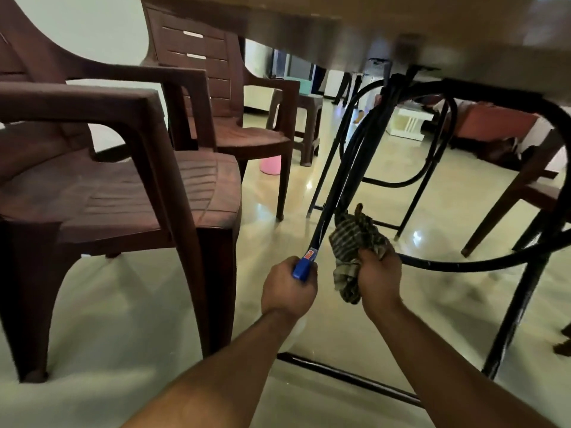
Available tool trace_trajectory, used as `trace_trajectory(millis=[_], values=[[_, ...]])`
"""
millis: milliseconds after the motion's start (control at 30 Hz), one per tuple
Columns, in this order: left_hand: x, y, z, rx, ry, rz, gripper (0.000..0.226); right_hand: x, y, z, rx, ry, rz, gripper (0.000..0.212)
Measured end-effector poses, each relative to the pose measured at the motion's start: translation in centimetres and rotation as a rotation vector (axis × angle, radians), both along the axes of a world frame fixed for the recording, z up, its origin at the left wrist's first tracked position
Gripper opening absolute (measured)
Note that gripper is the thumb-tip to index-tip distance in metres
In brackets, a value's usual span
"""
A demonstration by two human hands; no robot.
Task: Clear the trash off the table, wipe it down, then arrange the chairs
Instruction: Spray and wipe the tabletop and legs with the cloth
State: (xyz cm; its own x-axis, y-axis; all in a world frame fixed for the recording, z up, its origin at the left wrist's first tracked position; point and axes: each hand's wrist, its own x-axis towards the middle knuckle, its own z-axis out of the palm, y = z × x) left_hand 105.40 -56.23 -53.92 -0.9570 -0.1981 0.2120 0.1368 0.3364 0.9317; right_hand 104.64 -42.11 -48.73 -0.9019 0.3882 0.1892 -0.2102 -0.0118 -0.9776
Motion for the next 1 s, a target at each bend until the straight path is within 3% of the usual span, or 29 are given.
trace_trajectory(millis=[133,233,300,367,533,767,933,1000], values=[[-0.1,-0.4,0.5,-0.048,0.023,0.018,0.021,0.2,-1.2,1.0,0.36,0.375,-0.074,0.052],[-0.4,-0.8,-0.1,-0.036,-0.007,0.025,0.022,-0.3,-1.8,1.8,1.038,0.725,-0.094,0.055],[-0.3,-0.8,-0.6,-0.022,-0.04,0.023,0.023,-2.1,-1.6,1.7,1.44,0.757,-0.102,0.061],[0.0,-0.6,-0.9,-0.028,-0.047,0.006,0.021,-4.1,-0.7,0.6,1.637,0.597,-0.057,0.069],[-0.2,-0.8,-1.4,-0.061,-0.062,-0.019,0.021,-5.3,1.6,-1.1,1.688,0.416,0.142,0.091],[-0.4,-0.8,-2.0,-0.1,-0.067,0.009,0.021,-5.6,1.3,0.9,1.609,0.477,0.171,0.098],[-0.3,-0.9,-2.6,-0.129,-0.149,0.004,0.021,-4.5,1.7,-3.1,1.648,0.36,0.185,0.105],[-0.1,-1.0,-2.9,-0.172,-0.144,-0.002,0.018,-4.4,1.8,-3.3,1.719,0.398,0.183,0.109]])
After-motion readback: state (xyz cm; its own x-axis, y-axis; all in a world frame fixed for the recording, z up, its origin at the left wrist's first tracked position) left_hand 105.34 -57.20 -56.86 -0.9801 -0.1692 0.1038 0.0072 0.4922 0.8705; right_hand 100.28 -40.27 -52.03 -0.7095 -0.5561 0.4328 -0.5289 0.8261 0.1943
